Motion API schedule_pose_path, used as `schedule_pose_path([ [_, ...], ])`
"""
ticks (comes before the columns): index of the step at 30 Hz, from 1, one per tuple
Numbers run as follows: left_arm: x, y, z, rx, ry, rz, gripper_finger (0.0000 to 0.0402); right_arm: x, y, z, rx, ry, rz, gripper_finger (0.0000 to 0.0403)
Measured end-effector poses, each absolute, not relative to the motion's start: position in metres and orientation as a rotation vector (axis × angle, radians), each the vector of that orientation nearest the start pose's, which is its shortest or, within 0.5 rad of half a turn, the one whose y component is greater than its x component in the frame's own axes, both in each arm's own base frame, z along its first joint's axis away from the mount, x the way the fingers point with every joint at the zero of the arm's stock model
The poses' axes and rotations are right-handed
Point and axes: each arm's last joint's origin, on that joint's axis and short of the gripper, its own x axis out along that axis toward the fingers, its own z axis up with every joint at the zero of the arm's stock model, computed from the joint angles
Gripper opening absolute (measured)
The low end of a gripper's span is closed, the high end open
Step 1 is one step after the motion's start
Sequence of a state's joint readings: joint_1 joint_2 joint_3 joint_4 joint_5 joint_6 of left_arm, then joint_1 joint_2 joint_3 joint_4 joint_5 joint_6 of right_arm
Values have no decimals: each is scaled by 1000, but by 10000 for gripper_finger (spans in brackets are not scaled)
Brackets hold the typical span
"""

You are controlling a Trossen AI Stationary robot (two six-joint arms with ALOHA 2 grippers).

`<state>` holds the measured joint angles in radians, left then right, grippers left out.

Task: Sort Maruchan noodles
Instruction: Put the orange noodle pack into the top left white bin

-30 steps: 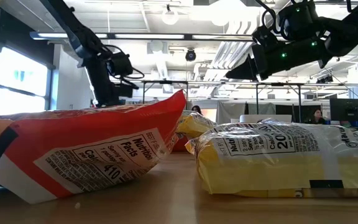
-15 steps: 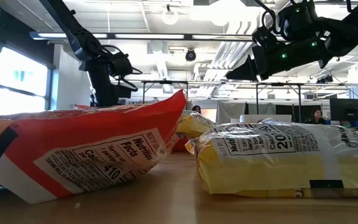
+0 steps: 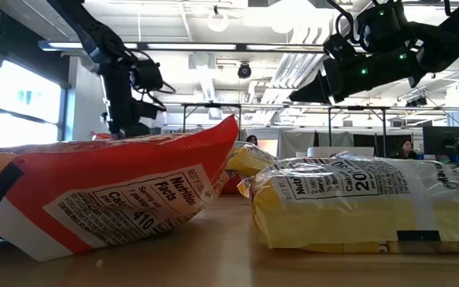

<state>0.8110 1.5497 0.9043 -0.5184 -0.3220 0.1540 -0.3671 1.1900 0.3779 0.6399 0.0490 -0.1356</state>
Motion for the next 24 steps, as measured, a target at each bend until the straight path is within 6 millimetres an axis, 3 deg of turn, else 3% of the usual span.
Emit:
schedule_pose_path([
  [9,191,230,161,-248,1212,956,0,213,-84,195,-103,198,-403,0],
  [15,188,233,162,-198,1222,1099,1,213,-84,195,-103,198,-403,0],
  [24,181,239,163,-217,1209,1174,1,213,-84,195,-103,198,-403,0],
])
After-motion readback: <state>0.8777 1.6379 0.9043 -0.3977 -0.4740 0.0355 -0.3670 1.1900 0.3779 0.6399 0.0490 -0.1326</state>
